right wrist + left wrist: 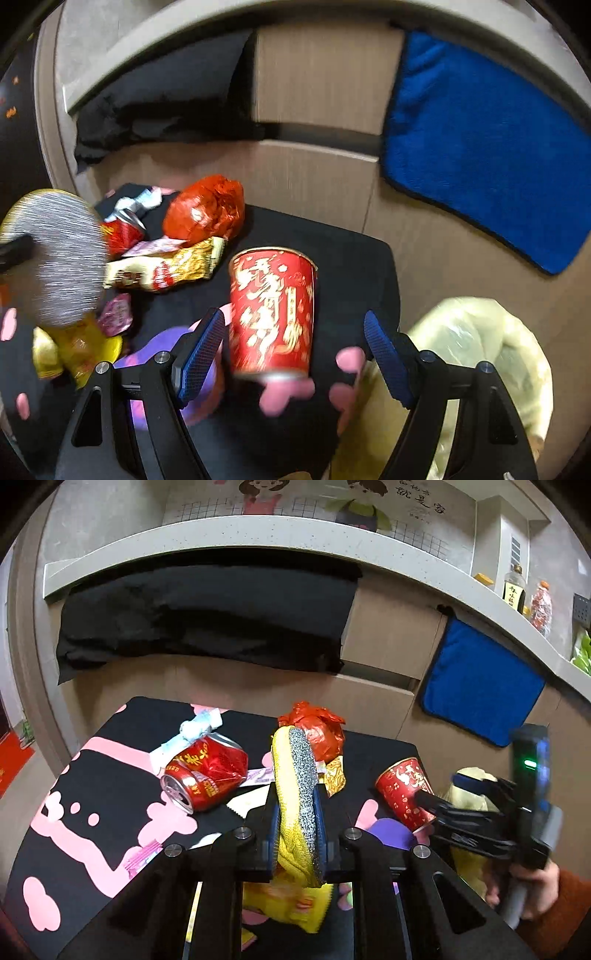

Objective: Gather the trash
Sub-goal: 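Grasp the silver round sponge with the left gripper while the right gripper grasps the red paper cup, then carry the sponge and red cup over the yellow bin and release both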

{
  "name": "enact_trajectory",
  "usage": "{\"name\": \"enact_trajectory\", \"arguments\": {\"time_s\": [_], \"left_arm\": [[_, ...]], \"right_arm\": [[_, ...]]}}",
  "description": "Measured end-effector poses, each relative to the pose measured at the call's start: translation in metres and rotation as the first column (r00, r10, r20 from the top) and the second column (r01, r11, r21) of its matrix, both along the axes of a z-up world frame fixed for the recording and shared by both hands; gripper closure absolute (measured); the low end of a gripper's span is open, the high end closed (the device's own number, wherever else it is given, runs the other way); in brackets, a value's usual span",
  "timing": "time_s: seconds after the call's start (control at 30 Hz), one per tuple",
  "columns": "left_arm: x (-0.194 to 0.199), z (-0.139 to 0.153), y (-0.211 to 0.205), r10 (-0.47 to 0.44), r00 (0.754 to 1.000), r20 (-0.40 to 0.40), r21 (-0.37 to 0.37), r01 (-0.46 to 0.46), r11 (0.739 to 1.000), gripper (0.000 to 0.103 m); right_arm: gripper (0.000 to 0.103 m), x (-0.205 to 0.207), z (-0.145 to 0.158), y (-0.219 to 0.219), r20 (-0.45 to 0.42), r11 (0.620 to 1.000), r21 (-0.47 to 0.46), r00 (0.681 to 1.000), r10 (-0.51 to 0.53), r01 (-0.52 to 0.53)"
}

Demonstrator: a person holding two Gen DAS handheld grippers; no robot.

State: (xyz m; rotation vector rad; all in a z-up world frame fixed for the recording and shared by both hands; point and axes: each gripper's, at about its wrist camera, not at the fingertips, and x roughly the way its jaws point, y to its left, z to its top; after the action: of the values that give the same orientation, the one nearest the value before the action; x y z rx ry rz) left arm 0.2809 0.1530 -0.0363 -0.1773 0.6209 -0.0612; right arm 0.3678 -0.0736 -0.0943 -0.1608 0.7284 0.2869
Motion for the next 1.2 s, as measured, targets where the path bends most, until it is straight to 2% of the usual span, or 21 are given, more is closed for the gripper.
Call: {"name": "enact_trajectory", "arguments": {"time_s": [0.1, 0.13, 0.17, 0.23, 0.33, 0.43, 0.6, 0.8, 1.0, 1.2], "left_arm": [[0.001, -0.002, 0.003, 0.015, 1.0, -0.01, -0.004, -0.015, 1.0, 0.086], [0.0, -0.003, 0.003, 0.02, 1.0, -0.008, 0.0, -0.02, 1.0, 0.086], [-0.001, -0.002, 0.004, 0.024, 1.0, -0.007, 0.003, -0.024, 1.0, 0.086], [-0.002, 0.0, 0.002, 0.027, 1.0, -0.004, 0.004, -0.027, 1.0, 0.086], [-0.005, 0.009, -0.005, 0.028, 0.999, 0.021, 0.012, -0.028, 1.0, 0.086], [-0.009, 0.023, -0.018, 0.009, 0.999, 0.041, 0.005, -0.01, 1.0, 0.086], [-0.02, 0.056, -0.064, -0.058, 0.992, 0.115, 0.041, 0.054, 0.998, 0.086], [-0.021, 0.084, -0.134, -0.148, 0.978, 0.147, 0.084, 0.137, 0.987, 0.086], [-0.011, 0.088, -0.205, -0.249, 0.957, 0.15, 0.126, 0.231, 0.965, 0.086], [0.009, 0.07, -0.265, -0.35, 0.929, 0.119, 0.124, 0.336, 0.934, 0.086]], "right_arm": [[0.031, 0.022, -0.014, 0.013, -0.045, 1.0, -0.026, 0.999, 0.012, -0.013], [0.034, 0.026, -0.018, 0.015, -0.062, 0.999, -0.036, 0.998, 0.01, -0.013], [0.043, 0.031, -0.023, 0.018, -0.088, 0.999, -0.048, 0.996, 0.011, -0.016], [0.049, 0.034, -0.027, 0.019, -0.125, 0.999, -0.045, 0.992, 0.024, -0.03], [0.05, 0.019, -0.009, 0.002, -0.102, 0.993, 0.097, 0.992, 0.074, -0.064], [0.05, 0.0, 0.018, -0.014, -0.035, 0.989, 0.127, 0.997, 0.074, -0.069], [0.05, -0.031, 0.063, -0.047, 0.066, 0.988, 0.147, 0.997, 0.042, -0.051], [0.049, -0.06, 0.101, -0.111, 0.158, 0.99, 0.135, 0.985, -0.064, 0.042], [0.049, -0.073, 0.113, -0.185, 0.174, 0.974, 0.17, 0.968, -0.181, 0.152], [0.049, -0.082, 0.113, -0.243, 0.17, 0.954, 0.184, 0.948, -0.27, 0.239]]}}
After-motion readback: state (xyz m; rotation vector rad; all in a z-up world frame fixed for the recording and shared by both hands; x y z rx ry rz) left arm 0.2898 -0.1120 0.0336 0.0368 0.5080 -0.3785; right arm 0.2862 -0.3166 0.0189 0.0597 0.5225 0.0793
